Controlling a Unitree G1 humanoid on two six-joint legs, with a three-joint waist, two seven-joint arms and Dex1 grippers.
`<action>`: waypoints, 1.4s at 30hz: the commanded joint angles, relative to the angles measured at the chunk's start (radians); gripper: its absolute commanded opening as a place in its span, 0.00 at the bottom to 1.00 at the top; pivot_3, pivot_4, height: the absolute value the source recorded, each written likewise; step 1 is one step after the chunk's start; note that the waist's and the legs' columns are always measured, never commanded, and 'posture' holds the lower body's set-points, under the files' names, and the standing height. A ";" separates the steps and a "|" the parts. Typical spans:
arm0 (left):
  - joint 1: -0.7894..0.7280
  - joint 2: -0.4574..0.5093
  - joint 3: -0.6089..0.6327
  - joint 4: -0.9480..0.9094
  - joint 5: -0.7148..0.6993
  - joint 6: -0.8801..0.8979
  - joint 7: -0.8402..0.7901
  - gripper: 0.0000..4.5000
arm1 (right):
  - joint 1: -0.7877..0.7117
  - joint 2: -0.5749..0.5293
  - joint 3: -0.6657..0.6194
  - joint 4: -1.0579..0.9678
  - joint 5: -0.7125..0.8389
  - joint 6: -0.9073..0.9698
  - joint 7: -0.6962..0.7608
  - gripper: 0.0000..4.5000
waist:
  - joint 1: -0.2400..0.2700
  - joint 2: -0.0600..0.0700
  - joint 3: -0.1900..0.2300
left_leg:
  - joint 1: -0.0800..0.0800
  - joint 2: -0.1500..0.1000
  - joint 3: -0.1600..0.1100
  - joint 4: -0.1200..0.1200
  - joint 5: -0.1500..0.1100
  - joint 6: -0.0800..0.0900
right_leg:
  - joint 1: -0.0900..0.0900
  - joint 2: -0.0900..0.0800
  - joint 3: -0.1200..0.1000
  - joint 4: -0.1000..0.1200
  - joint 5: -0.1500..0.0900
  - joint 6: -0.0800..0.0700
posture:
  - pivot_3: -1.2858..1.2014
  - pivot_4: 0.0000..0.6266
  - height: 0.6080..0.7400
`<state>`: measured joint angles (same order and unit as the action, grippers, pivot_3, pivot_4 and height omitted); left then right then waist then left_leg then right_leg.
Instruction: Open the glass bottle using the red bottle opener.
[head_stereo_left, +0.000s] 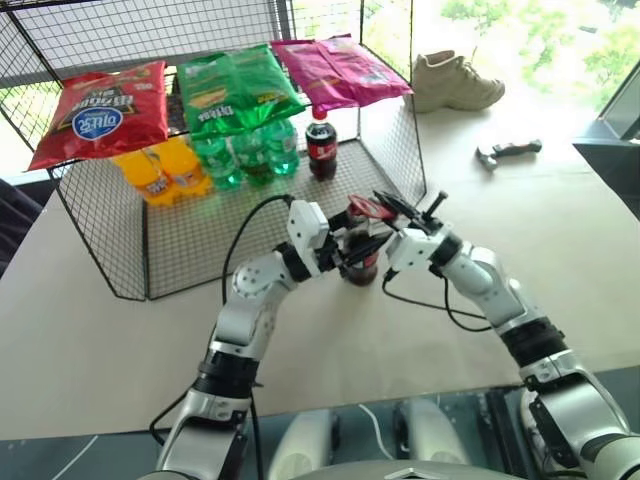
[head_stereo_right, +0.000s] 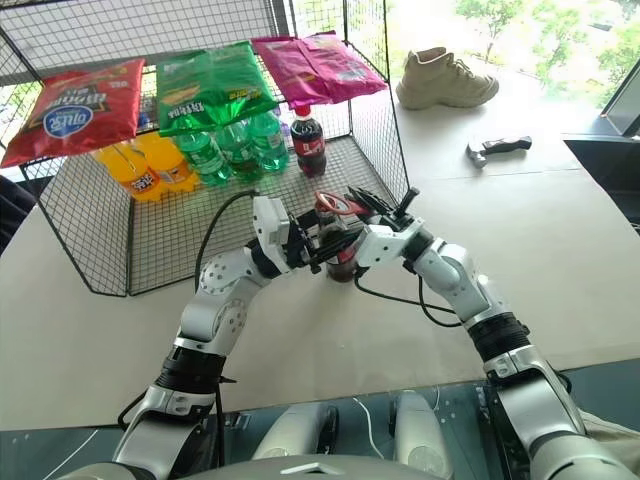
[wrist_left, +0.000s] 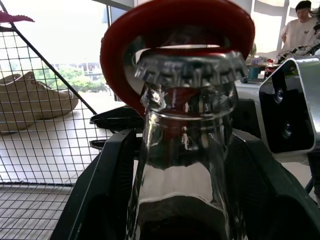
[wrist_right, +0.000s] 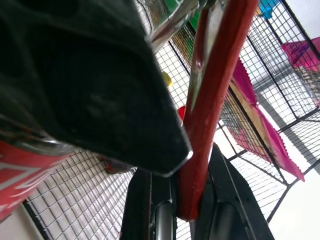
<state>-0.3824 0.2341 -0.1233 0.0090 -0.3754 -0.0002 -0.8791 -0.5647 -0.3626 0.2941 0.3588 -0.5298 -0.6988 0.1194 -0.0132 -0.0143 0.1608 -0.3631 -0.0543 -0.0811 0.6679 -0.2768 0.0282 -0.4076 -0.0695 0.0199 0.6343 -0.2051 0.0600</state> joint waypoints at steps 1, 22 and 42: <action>-0.015 -0.010 -0.026 -0.029 0.011 0.009 0.000 0.47 | -0.026 -0.030 0.066 -0.004 -0.095 -0.071 -0.007 0.00 | 0.000 0.000 0.000 | 0.000 0.000 0.000 0.000 0.000 0.000 | 0.000 0.000 0.000 0.000 0.000 0.000 | 0.52 0.24 1.00; -0.030 -0.033 -0.031 0.015 0.026 0.001 -0.012 0.47 | -0.253 -0.207 0.050 0.113 -0.140 -0.212 -0.013 0.00 | 0.001 0.000 0.000 | -0.002 0.000 0.000 -0.002 0.000 0.000 | 0.000 0.000 0.000 -0.005 0.000 0.000 | 0.52 0.24 1.00; -0.022 -0.044 -0.039 0.029 0.031 -0.004 -0.019 0.47 | -0.398 -0.289 0.028 0.167 -0.270 -0.266 -0.178 0.00 | 0.001 0.001 0.001 | -0.006 0.000 -0.001 -0.004 0.000 0.000 | -0.003 0.000 0.000 -0.007 0.000 0.000 | 0.52 0.24 1.00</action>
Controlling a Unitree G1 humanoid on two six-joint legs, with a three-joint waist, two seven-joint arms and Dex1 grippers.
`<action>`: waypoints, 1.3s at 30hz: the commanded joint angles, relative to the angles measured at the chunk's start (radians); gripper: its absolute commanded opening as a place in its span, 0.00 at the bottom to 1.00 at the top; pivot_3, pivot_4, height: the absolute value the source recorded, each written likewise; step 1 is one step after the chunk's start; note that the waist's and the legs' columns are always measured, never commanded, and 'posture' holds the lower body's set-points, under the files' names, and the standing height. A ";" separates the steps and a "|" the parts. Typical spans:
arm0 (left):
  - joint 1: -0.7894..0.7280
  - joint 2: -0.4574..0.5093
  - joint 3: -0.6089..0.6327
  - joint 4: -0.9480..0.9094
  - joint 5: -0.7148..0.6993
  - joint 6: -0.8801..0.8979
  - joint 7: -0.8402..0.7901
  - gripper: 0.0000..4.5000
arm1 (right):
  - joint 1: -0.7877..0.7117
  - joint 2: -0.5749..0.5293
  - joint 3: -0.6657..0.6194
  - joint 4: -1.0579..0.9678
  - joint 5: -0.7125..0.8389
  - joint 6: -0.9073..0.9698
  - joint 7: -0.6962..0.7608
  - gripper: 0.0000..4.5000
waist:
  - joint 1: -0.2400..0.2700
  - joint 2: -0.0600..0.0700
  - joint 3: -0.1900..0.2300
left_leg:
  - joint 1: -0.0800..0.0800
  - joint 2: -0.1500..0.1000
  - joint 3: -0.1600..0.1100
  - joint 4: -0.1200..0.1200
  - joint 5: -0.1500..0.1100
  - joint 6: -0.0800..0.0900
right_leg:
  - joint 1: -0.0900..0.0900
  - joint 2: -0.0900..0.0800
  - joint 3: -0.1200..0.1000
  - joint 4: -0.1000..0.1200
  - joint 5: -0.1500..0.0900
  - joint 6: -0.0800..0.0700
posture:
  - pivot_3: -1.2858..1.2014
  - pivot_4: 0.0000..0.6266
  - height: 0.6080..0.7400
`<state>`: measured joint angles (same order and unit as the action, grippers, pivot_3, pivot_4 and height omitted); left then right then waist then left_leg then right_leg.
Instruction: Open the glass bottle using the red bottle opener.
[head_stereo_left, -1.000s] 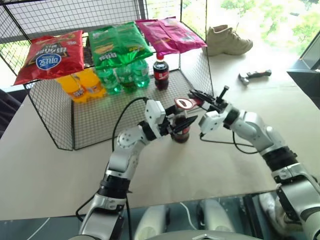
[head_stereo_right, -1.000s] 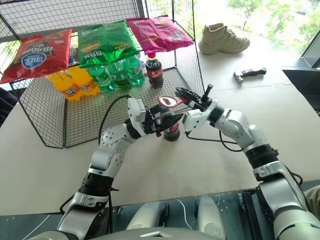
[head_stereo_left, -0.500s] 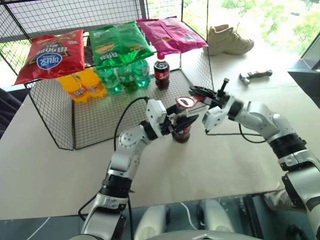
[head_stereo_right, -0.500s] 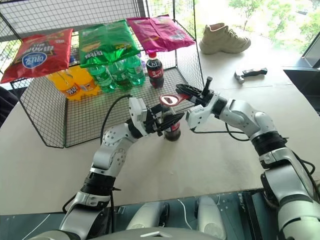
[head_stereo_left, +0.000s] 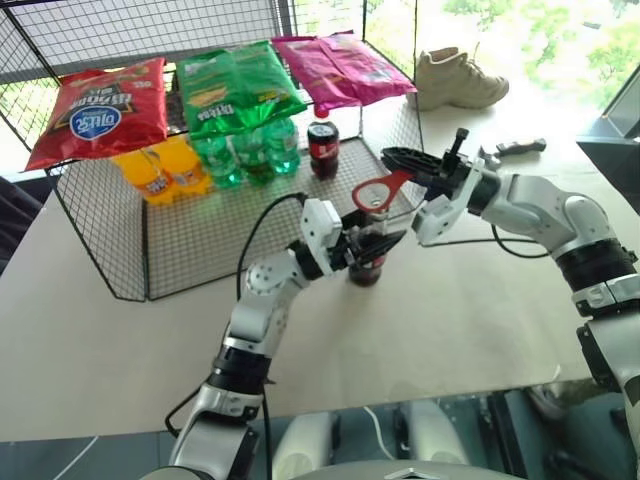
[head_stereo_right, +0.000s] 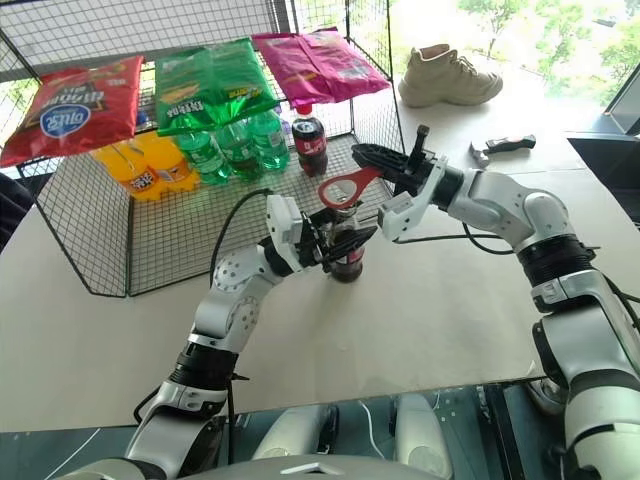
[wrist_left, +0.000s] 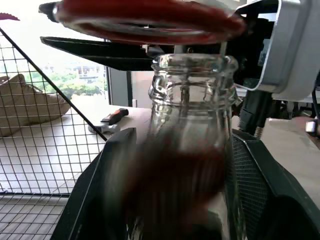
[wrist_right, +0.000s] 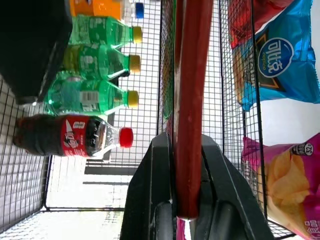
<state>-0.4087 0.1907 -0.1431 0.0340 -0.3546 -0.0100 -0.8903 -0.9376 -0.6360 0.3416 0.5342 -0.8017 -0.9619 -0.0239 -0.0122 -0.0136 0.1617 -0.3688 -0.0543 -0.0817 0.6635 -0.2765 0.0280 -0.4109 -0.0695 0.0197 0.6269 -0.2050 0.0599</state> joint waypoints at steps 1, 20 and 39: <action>0.004 0.000 -0.019 0.004 0.009 0.006 -0.008 0.47 | -0.027 -0.016 -0.020 -0.008 0.002 -0.003 -0.039 0.00 | 0.000 0.000 0.000 | 0.000 0.000 0.000 0.000 0.000 0.000 | 0.000 0.000 0.000 0.000 0.000 0.000 | 0.52 0.24 1.00; 0.051 0.047 0.033 -0.124 -0.029 0.049 0.048 0.47 | 0.149 0.164 -0.110 -0.046 0.567 0.186 0.194 0.00 | -0.003 0.000 0.000 | 0.000 0.002 0.001 -0.002 0.000 0.000 | -0.001 0.000 0.001 -0.001 0.000 0.000 | 0.52 0.24 1.00; 0.092 0.086 0.035 -0.168 -0.024 0.060 0.058 0.99 | 0.321 0.244 -0.188 -0.205 0.777 0.462 0.402 0.00 | -0.002 0.000 0.000 | -0.001 0.002 0.001 -0.004 0.000 0.000 | -0.003 0.001 0.001 -0.001 0.000 0.000 | 0.52 0.24 1.00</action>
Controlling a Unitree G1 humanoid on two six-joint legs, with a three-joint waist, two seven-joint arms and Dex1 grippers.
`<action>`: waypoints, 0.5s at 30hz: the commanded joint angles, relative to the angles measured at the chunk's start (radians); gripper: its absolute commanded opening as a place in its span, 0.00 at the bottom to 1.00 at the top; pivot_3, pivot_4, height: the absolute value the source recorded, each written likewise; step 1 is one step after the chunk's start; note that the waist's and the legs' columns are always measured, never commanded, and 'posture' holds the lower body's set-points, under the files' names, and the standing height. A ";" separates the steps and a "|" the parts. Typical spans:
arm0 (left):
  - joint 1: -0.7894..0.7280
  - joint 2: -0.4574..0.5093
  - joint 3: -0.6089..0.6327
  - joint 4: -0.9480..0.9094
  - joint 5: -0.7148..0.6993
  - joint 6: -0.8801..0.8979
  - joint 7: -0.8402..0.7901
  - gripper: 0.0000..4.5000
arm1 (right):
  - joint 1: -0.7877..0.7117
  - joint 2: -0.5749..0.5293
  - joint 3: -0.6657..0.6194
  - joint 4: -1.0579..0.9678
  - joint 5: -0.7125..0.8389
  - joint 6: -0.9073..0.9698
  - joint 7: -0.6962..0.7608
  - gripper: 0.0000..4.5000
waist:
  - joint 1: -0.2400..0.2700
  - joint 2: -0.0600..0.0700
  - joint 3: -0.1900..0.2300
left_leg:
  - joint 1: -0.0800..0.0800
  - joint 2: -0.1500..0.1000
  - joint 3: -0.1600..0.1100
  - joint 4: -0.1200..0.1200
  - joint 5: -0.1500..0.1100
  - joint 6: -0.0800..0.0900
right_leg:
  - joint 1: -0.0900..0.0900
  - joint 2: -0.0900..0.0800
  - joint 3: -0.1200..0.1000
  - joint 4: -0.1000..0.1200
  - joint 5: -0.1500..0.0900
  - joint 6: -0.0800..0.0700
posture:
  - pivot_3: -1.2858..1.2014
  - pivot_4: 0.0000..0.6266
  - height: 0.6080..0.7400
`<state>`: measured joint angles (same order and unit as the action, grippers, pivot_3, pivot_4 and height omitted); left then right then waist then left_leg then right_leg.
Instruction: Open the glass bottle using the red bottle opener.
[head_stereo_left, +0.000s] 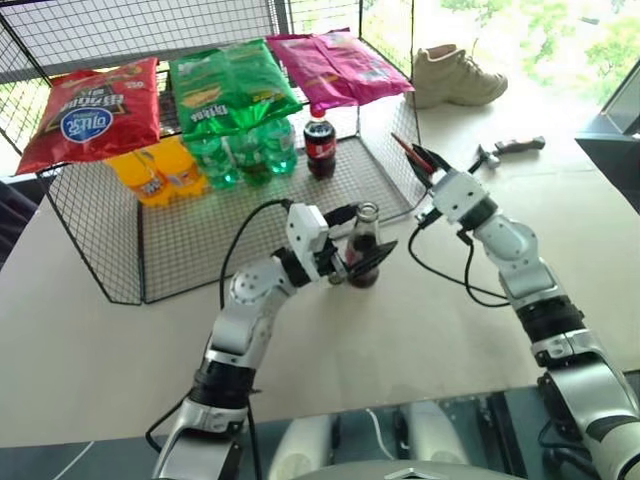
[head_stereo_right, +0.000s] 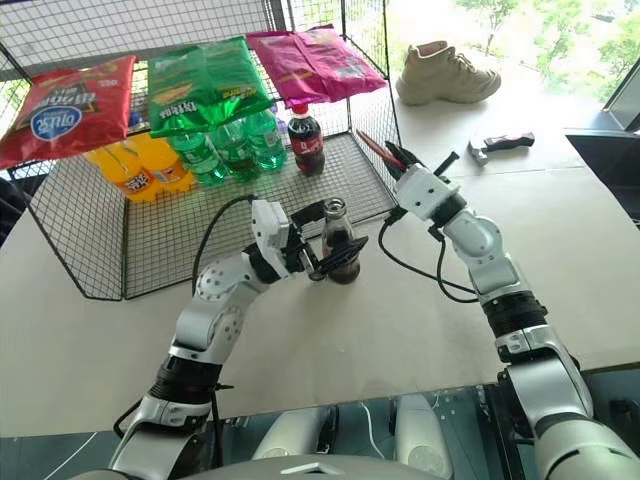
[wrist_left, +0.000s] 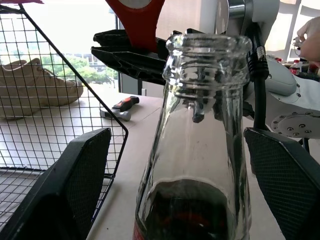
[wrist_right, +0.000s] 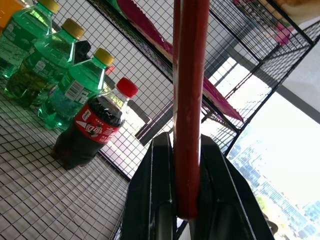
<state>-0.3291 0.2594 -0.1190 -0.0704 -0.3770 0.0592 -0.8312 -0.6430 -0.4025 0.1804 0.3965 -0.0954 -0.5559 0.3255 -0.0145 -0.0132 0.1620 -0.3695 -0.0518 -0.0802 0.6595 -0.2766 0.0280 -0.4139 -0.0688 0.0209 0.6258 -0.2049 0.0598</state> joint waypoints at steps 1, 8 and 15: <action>0.022 0.026 0.013 -0.070 0.001 -0.010 -0.002 0.99 | 0.048 0.013 -0.026 -0.089 0.099 0.089 0.080 0.00 | 0.000 0.000 0.000 | 0.000 0.000 0.000 0.000 0.000 0.000 | 0.000 0.000 0.000 0.000 0.000 0.000 | 0.52 0.24 1.00; 0.113 0.102 0.026 -0.132 -0.008 0.006 -0.012 0.99 | 0.208 0.014 -0.045 -0.228 0.257 0.356 0.215 0.00 | 0.001 0.000 0.000 | 0.000 0.000 0.000 -0.001 0.000 0.000 | 0.000 0.000 0.000 0.000 0.000 0.000 | 0.52 0.24 1.00; 0.227 0.156 0.068 -0.177 0.002 -0.002 0.017 1.00 | 0.320 0.007 -0.062 -0.349 0.337 0.556 0.282 0.36 | 0.001 0.001 0.000 | 0.000 0.001 0.000 -0.001 -0.002 0.003 | -0.001 -0.001 0.000 0.000 0.000 0.000 | 0.52 0.24 1.00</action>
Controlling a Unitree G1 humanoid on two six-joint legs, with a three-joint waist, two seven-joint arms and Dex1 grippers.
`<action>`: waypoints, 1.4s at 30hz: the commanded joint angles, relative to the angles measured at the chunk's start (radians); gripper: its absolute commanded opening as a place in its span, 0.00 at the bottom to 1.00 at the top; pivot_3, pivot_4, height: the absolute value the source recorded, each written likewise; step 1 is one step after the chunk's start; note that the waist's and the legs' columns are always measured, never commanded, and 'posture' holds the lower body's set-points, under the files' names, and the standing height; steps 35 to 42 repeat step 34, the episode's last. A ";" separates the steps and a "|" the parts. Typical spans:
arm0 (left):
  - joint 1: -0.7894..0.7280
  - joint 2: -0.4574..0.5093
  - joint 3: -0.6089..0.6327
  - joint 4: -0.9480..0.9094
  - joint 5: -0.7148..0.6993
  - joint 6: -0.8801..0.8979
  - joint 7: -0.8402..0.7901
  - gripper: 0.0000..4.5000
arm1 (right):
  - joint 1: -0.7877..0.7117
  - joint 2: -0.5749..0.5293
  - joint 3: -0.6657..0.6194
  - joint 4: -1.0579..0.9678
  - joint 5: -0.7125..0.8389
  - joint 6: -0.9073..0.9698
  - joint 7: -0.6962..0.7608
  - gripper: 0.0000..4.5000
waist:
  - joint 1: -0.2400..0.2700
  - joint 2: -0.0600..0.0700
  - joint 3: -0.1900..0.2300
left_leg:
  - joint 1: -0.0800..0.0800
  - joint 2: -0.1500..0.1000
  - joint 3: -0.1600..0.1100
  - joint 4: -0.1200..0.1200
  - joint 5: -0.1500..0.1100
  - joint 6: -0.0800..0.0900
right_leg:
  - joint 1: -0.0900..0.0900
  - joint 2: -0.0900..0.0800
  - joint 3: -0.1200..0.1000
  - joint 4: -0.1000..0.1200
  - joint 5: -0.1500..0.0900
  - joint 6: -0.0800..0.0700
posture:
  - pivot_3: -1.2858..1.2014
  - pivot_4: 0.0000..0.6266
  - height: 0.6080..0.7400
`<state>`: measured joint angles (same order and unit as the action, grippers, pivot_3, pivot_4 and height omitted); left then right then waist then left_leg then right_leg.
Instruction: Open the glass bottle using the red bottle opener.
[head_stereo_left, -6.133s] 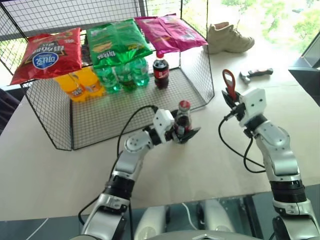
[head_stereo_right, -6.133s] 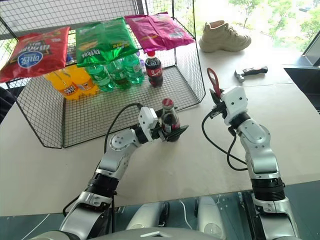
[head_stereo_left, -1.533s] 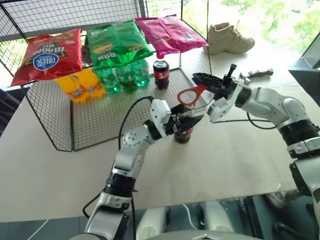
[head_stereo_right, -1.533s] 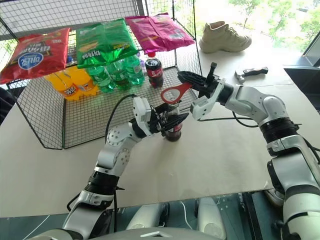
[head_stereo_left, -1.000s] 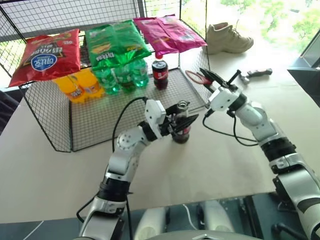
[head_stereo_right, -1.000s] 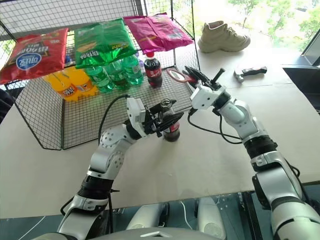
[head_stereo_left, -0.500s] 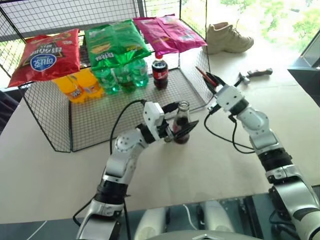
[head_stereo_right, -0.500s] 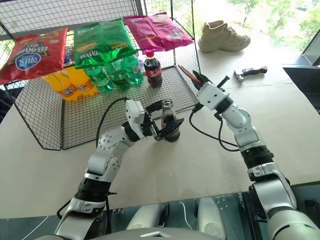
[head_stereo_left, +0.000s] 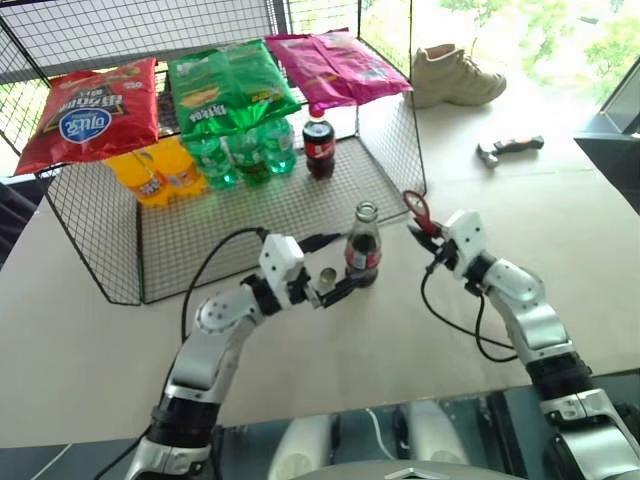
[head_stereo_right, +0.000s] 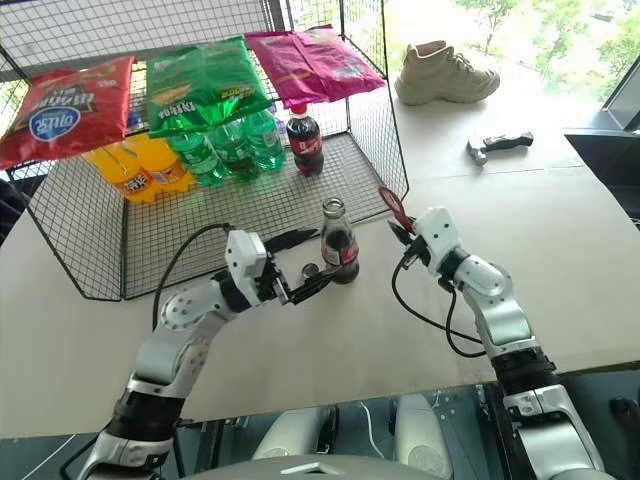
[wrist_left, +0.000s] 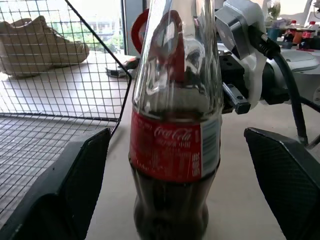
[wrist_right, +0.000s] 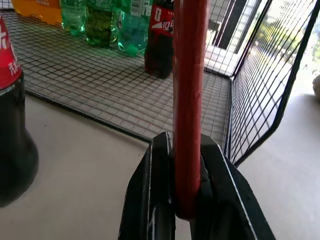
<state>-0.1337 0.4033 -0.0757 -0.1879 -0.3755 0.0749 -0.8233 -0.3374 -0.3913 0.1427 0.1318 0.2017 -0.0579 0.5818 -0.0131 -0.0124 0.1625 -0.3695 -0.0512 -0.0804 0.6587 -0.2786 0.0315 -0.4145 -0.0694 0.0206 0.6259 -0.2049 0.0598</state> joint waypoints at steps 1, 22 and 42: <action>0.043 0.016 0.027 -0.062 0.006 -0.023 0.011 1.00 | 0.022 -0.005 -0.027 -0.092 0.043 0.075 0.030 0.47 | 0.000 0.000 0.000 | 0.000 0.000 0.000 0.000 0.000 0.000 | 0.000 0.000 0.000 0.000 0.000 0.000 | 0.52 0.24 1.00; 0.311 0.074 0.262 -0.131 0.058 -0.085 0.175 1.00 | 0.289 -0.206 -0.244 -0.200 0.187 0.134 0.268 0.99 | 0.000 0.000 0.000 | 0.000 0.000 0.000 -0.001 -0.001 0.002 | 0.000 -0.001 -0.001 -0.001 0.000 0.000 | 0.52 0.24 1.00; 0.582 0.115 0.346 -0.175 0.007 -0.010 0.136 1.00 | 0.373 -0.307 -0.366 -0.044 0.245 0.015 0.502 0.99 | 0.006 0.000 0.001 | 0.004 0.002 0.001 0.000 -0.001 0.002 | 0.004 -0.001 -0.002 -0.002 -0.003 -0.003 | 0.52 0.24 1.00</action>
